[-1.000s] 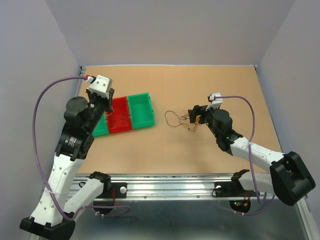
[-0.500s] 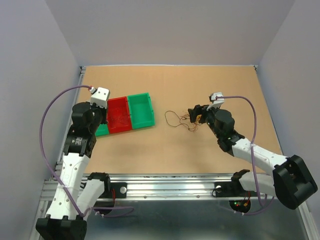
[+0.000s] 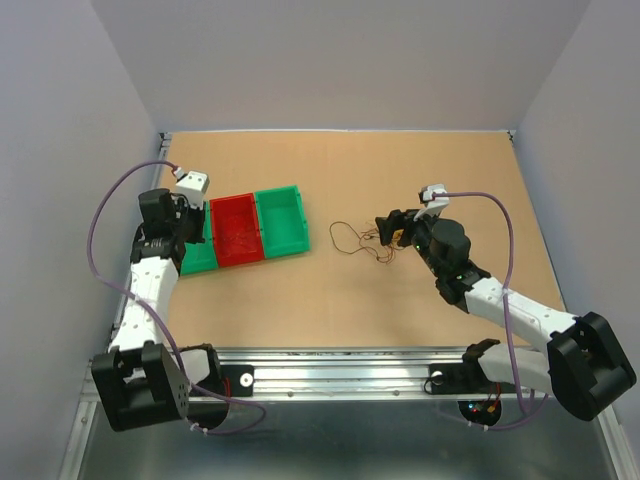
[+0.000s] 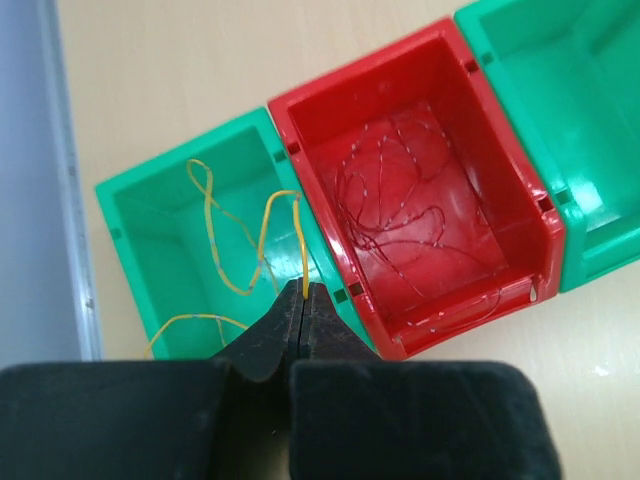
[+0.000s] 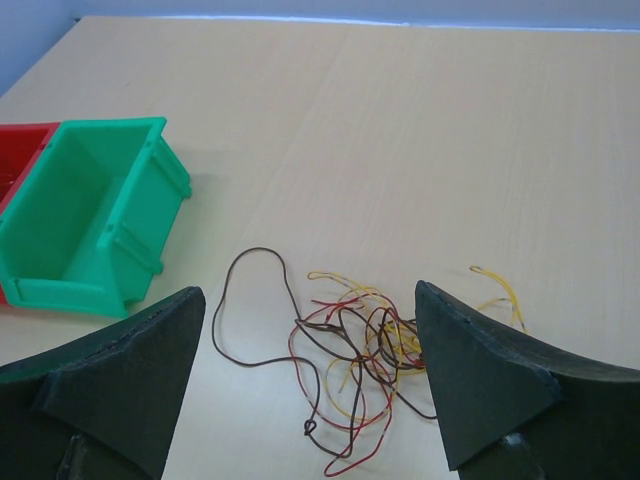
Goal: Untangle the cables
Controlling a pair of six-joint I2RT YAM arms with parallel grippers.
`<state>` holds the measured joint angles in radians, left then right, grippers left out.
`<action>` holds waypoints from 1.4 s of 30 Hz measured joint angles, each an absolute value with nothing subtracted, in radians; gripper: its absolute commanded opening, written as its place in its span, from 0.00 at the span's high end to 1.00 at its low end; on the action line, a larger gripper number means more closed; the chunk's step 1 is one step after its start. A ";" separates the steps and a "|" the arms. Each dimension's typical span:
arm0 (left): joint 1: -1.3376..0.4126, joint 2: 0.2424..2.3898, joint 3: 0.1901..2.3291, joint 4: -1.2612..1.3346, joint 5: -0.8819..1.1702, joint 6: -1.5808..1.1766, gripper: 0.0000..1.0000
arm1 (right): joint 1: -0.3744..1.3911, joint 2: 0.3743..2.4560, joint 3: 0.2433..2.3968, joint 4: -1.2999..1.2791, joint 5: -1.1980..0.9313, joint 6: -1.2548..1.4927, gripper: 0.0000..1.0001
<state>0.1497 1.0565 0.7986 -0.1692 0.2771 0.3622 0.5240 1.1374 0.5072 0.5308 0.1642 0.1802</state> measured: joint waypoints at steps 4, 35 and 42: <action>0.178 1.169 0.834 -0.197 0.319 0.371 1.00 | 0.524 1.137 0.507 0.531 0.160 0.180 0.10; 0.196 1.248 1.004 -0.245 0.502 0.278 1.00 | 0.524 1.090 0.493 0.532 0.157 0.180 0.10; 0.211 1.185 0.871 -0.244 0.469 0.341 1.00 | 0.524 1.090 0.489 0.531 0.150 0.181 0.10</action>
<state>0.2111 1.1847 0.8711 -0.2443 0.4686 0.3412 0.5240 1.0904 0.4889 0.5312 0.1497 0.1806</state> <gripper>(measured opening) 0.026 0.905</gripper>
